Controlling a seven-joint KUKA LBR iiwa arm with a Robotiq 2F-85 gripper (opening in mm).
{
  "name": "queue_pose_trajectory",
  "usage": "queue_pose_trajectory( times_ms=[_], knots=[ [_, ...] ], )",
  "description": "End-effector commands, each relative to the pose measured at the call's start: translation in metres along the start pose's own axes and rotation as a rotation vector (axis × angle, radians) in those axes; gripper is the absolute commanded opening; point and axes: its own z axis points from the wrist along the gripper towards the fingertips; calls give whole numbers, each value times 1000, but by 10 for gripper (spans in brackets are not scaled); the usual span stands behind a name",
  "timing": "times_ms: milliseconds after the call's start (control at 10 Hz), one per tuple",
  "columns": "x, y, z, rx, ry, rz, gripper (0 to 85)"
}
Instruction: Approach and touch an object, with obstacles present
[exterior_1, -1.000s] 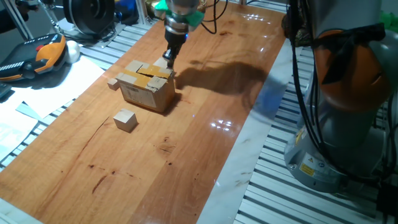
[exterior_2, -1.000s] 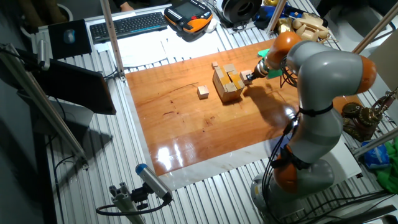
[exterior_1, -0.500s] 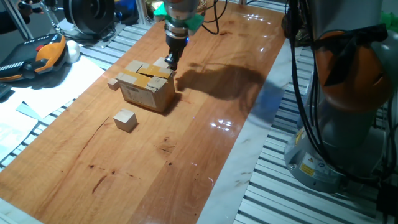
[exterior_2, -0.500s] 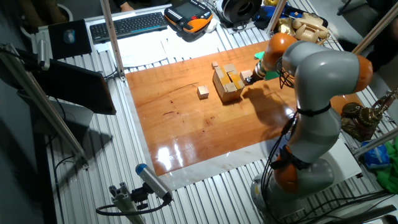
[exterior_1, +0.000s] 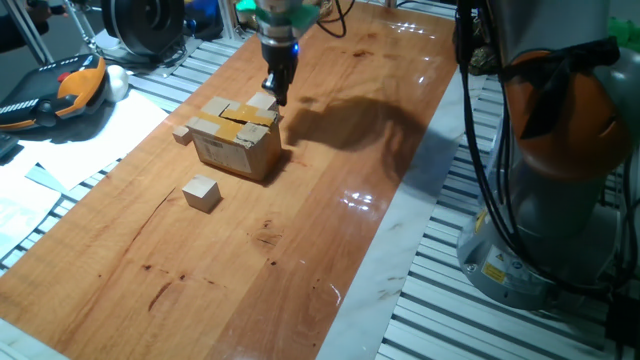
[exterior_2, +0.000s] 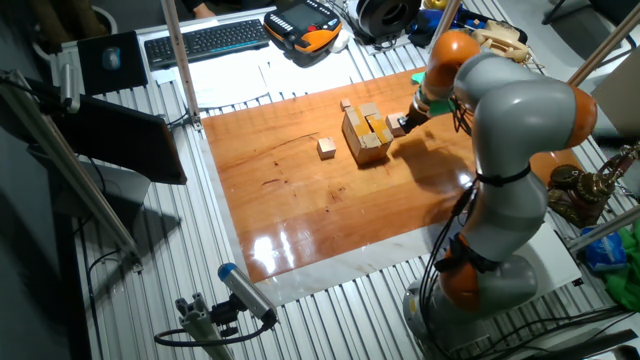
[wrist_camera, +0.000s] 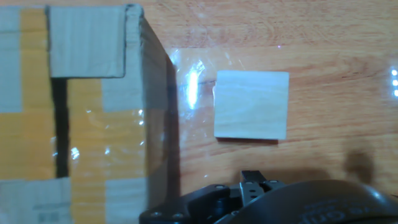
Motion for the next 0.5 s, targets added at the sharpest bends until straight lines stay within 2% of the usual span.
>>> queue_pose_trajectory(
  times_ms=[0,400],
  knots=[
    [0,2,-5,0,-4,2,0],
    [0,10,-33,9,-4,6,0]
  ],
)
